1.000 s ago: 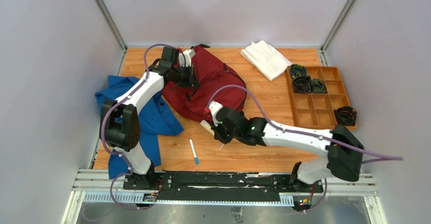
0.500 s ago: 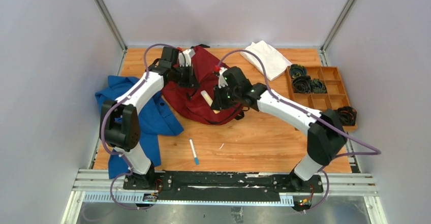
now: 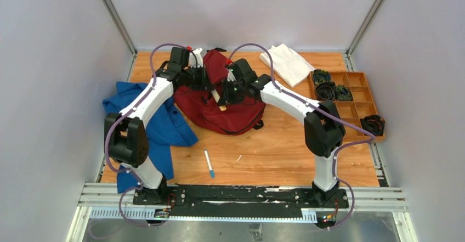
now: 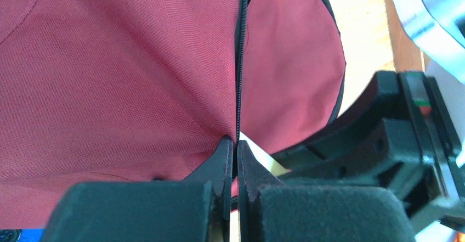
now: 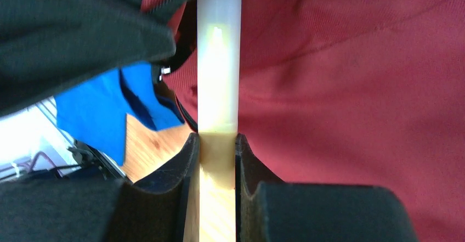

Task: Pack the student bag
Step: Place the stationery in the student bag.

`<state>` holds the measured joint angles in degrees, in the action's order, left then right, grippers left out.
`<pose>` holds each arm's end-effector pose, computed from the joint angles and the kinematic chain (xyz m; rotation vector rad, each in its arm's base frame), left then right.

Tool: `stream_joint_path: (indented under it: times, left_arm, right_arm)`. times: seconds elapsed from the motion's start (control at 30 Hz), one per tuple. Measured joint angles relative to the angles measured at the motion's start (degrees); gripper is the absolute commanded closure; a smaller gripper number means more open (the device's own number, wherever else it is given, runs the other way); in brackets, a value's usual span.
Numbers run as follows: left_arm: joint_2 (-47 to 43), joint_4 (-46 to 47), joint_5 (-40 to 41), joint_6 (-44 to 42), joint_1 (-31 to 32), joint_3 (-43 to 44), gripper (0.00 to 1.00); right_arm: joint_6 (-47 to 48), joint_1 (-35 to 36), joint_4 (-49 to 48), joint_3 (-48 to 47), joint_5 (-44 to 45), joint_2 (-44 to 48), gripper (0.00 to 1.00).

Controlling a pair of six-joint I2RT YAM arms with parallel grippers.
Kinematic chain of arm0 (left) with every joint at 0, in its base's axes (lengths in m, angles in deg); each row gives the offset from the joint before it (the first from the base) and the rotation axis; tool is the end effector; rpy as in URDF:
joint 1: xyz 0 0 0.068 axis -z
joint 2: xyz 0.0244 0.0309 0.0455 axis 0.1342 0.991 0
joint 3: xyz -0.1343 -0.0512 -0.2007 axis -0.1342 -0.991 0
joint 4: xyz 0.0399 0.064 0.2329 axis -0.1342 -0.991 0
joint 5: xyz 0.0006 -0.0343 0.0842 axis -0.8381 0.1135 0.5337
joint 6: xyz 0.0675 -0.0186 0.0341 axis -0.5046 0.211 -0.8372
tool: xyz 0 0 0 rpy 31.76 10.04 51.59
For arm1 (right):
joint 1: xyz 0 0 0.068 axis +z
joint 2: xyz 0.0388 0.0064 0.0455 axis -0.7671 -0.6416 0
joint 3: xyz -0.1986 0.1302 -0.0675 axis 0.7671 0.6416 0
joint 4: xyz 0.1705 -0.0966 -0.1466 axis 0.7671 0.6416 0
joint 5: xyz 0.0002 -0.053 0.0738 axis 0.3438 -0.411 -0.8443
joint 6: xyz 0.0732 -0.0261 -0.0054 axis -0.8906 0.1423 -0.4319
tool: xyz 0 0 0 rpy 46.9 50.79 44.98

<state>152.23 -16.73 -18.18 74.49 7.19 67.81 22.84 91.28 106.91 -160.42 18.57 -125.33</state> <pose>0.3501 -0.1237 0.2499 0.2206 2.3567 -0.7983 0.3154 0.3030 0.2362 -0.4424 2.3772 0.9598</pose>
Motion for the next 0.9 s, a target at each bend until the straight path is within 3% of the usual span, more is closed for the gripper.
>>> stream_joint_path:
  times: [0.2,0.37,0.43,0.5,0.53,0.67,0.8,0.9]
  left_arm:
    - [-0.3,0.0,-0.3,0.2,-0.1,0.0,1.0]
    - [-0.4,0.0,-0.7,0.6,-0.2,0.0,1.0]
    - [-0.4,0.0,-0.8,0.6,-0.2,0.0,1.0]
    - [-0.5,-0.1,-0.9,0.6,-0.2,0.0,1.0]
    - [-0.5,-0.1,-0.9,0.6,-0.2,0.0,1.0]
    - [-0.9,-0.1,-0.6,0.5,-0.4,0.1,1.0]
    - [-1.4,-0.1,-0.3,0.5,-0.8,0.5,1.0]
    - [-1.7,-0.3,-0.6,0.6,-0.8,0.6,1.0]
  right_arm:
    - [-5.4,-2.1,-1.6,-3.9,-0.3,-4.7,1.0]
    - [-15.8,-4.6,-9.7,-3.7,-0.3,-7.8,0.99]
    - [-19.8,-5.2,-13.9,-3.8,0.0,-9.1,0.87]
    - [-23.5,-5.4,-18.1,-4.0,0.8,-10.8,0.6]
    - [-25.3,-5.4,-20.3,-4.3,1.2,-12.0,0.52]
    - [-29.8,-5.4,-24.9,-7.7,0.7,-17.2,0.39]
    - [-31.0,-5.3,-27.8,-7.4,-0.5,-18.0,0.42]
    - [-31.0,-5.3,-30.1,-4.7,-1.0,-16.2,0.61]
